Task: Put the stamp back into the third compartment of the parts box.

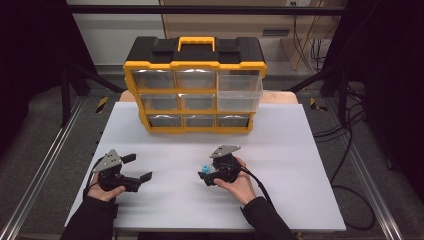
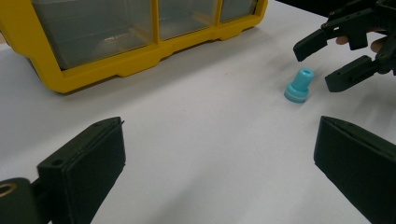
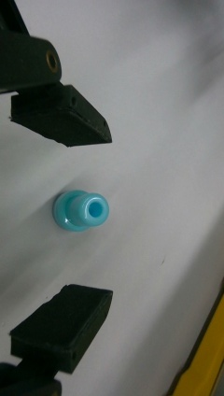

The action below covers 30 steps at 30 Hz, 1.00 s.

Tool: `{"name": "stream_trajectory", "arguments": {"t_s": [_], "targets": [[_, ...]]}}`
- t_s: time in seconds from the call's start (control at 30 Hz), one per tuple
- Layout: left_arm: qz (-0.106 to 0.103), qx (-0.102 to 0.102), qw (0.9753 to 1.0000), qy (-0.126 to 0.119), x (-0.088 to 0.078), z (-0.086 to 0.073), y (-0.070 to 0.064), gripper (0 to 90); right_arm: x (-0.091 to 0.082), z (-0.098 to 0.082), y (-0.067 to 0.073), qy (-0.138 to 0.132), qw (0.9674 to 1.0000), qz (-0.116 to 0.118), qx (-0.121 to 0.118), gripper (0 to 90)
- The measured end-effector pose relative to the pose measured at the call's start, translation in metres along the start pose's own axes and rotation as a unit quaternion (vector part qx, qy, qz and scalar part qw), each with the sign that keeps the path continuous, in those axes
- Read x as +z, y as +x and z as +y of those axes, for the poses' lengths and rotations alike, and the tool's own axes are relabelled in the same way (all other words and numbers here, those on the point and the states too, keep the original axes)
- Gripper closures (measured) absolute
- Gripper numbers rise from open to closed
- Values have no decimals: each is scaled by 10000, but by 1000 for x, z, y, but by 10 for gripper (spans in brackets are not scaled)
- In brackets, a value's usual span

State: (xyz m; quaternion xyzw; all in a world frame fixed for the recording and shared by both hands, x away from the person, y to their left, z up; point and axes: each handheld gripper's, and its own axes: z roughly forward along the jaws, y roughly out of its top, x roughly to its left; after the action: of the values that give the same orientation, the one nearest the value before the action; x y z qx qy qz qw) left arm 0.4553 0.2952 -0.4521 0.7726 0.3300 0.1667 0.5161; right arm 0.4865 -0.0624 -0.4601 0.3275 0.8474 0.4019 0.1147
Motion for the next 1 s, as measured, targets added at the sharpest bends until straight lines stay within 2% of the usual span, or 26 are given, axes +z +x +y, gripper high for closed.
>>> {"name": "stream_trajectory", "arguments": {"t_s": [0.3,0.67,0.8,1.0], "targets": [[11,-5,10000,-9,-1,0,0,18,2,-1,-4,29,10000,-23,43,360],[7,5,10000,11,0,0,0,18,6,-1,-4,172,9997,182,81,497],[0,5,10000,-6,0,0,0,18,6,1,-4,201,9995,202,137,555],[4,8,10000,4,0,0,0,18,8,0,-4,259,9994,190,99,630]]}}
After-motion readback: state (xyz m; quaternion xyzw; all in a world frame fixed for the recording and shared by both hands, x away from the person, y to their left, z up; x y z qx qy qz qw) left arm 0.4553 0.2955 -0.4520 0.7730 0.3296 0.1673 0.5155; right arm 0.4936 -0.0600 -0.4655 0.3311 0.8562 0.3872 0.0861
